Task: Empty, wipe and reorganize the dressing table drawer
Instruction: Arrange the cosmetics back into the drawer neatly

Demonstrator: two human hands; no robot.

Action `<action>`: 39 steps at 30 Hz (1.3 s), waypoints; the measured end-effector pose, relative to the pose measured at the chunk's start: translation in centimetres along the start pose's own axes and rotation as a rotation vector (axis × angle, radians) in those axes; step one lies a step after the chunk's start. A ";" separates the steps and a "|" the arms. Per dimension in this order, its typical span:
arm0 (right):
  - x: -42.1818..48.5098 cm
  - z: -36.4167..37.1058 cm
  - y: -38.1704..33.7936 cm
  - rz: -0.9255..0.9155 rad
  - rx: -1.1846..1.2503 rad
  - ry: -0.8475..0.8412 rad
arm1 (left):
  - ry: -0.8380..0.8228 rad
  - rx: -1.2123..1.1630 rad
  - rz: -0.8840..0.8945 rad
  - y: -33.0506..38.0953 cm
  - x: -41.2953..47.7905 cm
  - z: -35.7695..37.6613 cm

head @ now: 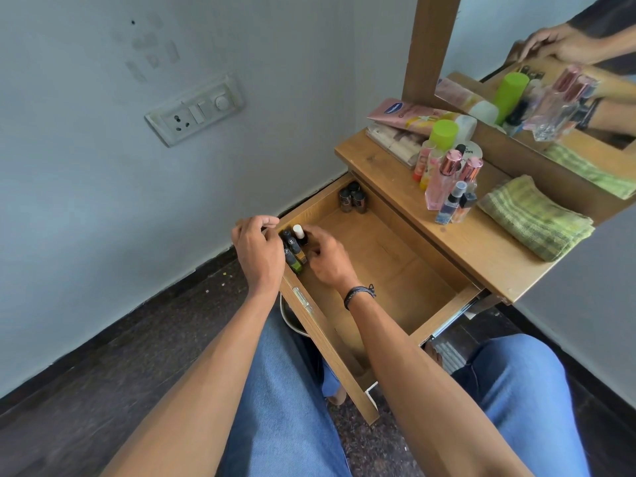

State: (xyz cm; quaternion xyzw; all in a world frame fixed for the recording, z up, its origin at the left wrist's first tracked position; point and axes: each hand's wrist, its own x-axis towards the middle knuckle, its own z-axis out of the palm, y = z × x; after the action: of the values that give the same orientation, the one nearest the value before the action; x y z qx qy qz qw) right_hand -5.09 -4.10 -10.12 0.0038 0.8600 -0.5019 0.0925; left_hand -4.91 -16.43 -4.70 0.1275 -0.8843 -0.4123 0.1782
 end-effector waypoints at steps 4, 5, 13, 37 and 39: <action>0.1 -0.2 0.2 -0.010 -0.041 0.049 | -0.003 0.008 -0.002 -0.1 0.1 0.0; 0.1 -0.3 0.2 -0.009 -0.041 0.063 | -0.004 0.010 -0.003 -0.1 0.1 0.1; 0.0 -0.4 0.4 0.057 0.026 0.116 | -0.002 0.016 0.009 -0.1 0.0 0.1; 0.6 0.2 0.2 -0.014 0.136 0.159 | -0.014 0.049 0.029 0.1 0.0 0.0; 0.8 0.6 0.2 -0.012 0.156 0.169 | -0.010 0.050 0.029 0.0 0.1 0.1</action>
State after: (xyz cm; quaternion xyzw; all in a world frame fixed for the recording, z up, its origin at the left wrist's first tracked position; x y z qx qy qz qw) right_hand -5.79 -4.55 -10.73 0.0484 0.8229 -0.5659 0.0160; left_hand -4.99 -16.40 -4.71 0.1172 -0.8970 -0.3880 0.1765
